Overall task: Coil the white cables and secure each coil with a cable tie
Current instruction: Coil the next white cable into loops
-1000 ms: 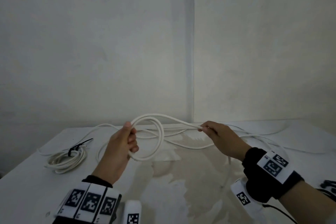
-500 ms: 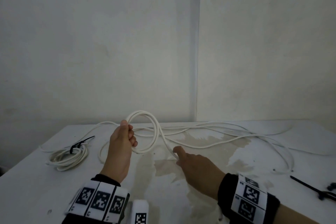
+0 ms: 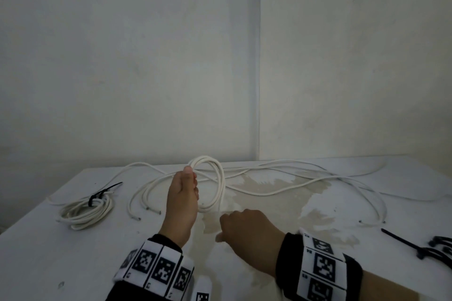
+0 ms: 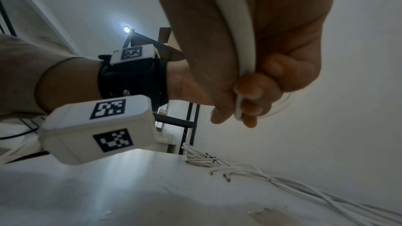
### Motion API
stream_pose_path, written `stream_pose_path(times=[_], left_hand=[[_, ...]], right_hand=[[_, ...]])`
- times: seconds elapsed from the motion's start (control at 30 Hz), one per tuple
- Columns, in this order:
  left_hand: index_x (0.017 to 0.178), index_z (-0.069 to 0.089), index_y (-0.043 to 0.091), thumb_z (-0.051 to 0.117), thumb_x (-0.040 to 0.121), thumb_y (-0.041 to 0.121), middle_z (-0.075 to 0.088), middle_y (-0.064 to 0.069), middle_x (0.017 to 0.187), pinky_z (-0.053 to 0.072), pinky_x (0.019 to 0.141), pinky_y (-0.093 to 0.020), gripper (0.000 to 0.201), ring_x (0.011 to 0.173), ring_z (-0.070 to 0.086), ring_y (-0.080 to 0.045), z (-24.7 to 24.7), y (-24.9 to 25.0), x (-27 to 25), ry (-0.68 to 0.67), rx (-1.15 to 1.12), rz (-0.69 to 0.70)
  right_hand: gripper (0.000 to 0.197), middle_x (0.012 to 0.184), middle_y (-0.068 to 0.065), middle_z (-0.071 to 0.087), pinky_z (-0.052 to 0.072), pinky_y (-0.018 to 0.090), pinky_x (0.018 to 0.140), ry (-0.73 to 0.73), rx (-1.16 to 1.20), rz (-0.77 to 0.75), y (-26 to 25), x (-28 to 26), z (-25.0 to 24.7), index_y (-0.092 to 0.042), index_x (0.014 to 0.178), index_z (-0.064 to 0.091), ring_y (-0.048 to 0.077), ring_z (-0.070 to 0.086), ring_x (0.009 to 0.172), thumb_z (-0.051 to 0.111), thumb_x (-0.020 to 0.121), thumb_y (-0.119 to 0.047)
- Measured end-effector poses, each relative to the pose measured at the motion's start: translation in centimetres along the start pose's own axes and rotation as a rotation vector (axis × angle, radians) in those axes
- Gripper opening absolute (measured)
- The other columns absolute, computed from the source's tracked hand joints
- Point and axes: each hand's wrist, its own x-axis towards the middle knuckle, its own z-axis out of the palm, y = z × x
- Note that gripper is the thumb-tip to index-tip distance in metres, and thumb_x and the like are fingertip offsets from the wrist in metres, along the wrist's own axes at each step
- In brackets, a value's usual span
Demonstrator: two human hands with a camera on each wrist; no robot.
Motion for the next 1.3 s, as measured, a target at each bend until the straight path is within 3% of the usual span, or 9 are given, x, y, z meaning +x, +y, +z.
stream_pose_path(times=[0.17,0.3,0.5,0.6,0.77,0.97,1.1,1.17,1.3], left_hand=[[0.071,0.039,0.015,0.028,0.101,0.028,0.032,0.0,0.063,0.031,0.053,-0.018,0.034,0.055,0.031,-0.011,-0.2,0.4,0.1,0.064,-0.054,-0.024],[0.07,0.038,0.015,0.03,0.1,0.029,0.034,0.0,0.063,0.035,0.051,-0.016,0.034,0.056,0.032,-0.012,0.7,-0.2,-0.5,0.012,0.009,-0.033],[0.075,0.044,0.011,0.034,0.098,0.029,0.039,-0.001,0.066,0.034,0.05,-0.015,0.031,0.059,0.035,-0.011,0.6,-0.8,-1.4,-0.257,0.216,-0.049],[0.075,0.042,0.009,0.034,0.099,0.025,0.039,-0.002,0.065,0.031,0.044,-0.007,0.03,0.057,0.034,-0.011,0.0,-0.3,-1.4,-0.294,0.215,-0.019],[0.07,0.041,0.014,0.032,0.099,0.024,0.038,-0.001,0.064,0.034,0.055,-0.02,0.032,0.057,0.036,-0.012,-0.1,0.1,-0.8,-0.088,0.062,0.008],[0.07,0.042,0.014,0.033,0.098,0.025,0.042,-0.001,0.061,0.035,0.058,-0.029,0.032,0.057,0.038,-0.014,-0.2,-0.5,-0.4,-0.112,0.278,0.148],[0.076,0.047,0.011,0.037,0.098,0.027,0.047,-0.004,0.069,0.037,0.064,-0.028,0.029,0.067,0.045,-0.015,-0.4,-1.2,-1.0,-0.375,0.308,-0.006],[0.079,0.05,0.008,0.035,0.098,0.027,0.052,-0.003,0.067,0.04,0.06,-0.02,0.031,0.062,0.051,-0.009,-0.8,-1.1,-1.4,-0.447,0.349,-0.064],[0.068,0.045,0.01,0.035,0.098,0.025,0.042,0.008,0.045,0.03,0.042,-0.015,0.035,0.037,0.034,-0.005,-0.6,-0.8,-2.3,-0.563,0.273,-0.179]], right_hand=[[0.023,0.109,0.024,0.047,0.013,0.028,0.046,-0.054,0.05,-0.072,0.4,-0.9,1.2,0.003,0.108,0.047,0.022,0.028,0.052,0.042,0.085,0.006],[0.023,0.053,-0.004,0.051,-0.008,0.023,0.045,-0.047,-0.143,-0.03,-0.3,-1.0,0.3,-0.021,0.053,0.057,0.018,-0.004,0.039,0.08,0.046,-0.02],[0.032,0.044,-0.007,0.052,-0.008,0.019,0.049,0.053,-0.185,-0.066,0.3,-0.4,-1.7,-0.024,0.05,0.059,0.009,0.045,0.028,0.087,0.044,-0.038],[0.01,0.088,0.005,0.063,0.019,0.024,0.045,0.03,-0.072,-0.119,1.4,-0.8,-2.6,-0.011,0.087,0.062,0.027,0.061,0.069,0.059,0.084,-0.02],[0.024,0.107,0.016,0.058,0.042,0.036,0.074,-0.028,0.097,-0.126,1.4,-0.8,-2.4,-0.002,0.102,0.059,0.036,0.057,0.095,0.045,0.095,-0.02],[0.02,0.105,0.015,0.059,0.036,0.034,0.067,0.134,0.09,-0.174,1.4,-0.3,-1.7,-0.004,0.1,0.057,0.035,0.059,0.09,0.044,0.095,-0.018],[0.023,0.058,-0.007,0.061,0.016,0.016,0.041,0.307,-0.072,-0.228,1.8,0.1,-2.6,-0.02,0.064,0.061,0.014,0.057,0.041,0.079,0.064,-0.034],[0.024,0.049,-0.011,0.057,0.001,0.015,0.041,0.406,-0.085,-0.179,2.8,0.6,-3.0,-0.029,0.056,0.06,0.007,0.05,0.033,0.07,0.06,-0.05],[0.037,0.045,-0.012,0.053,0.011,0.015,0.043,0.486,-0.055,-0.131,4.3,1.2,-2.9,-0.026,0.049,0.055,0.006,0.046,0.03,0.044,0.067,-0.057]])
